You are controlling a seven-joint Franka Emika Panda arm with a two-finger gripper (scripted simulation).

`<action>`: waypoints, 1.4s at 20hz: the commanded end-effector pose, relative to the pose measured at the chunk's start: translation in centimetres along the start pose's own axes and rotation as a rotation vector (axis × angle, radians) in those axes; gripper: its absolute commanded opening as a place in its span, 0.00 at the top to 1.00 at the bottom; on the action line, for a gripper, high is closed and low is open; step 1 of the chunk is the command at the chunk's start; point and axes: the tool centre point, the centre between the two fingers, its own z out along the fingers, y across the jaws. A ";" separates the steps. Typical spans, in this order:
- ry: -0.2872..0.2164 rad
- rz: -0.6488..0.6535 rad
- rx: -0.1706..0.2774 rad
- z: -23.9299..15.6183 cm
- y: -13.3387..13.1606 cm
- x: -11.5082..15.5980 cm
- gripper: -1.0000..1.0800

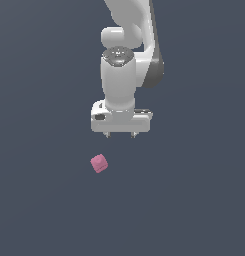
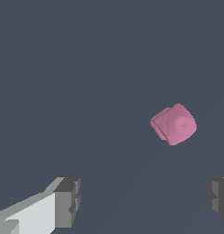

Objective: Pick up the object and move it to a goal position.

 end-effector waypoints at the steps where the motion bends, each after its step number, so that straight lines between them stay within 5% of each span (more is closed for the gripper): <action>1: 0.000 0.000 0.000 0.0 0.0 0.0 0.04; 14: 0.017 0.010 -0.001 -1.7 -1.0 0.4 0.04; 28: -0.001 -0.145 -0.011 1.3 1.7 1.7 0.04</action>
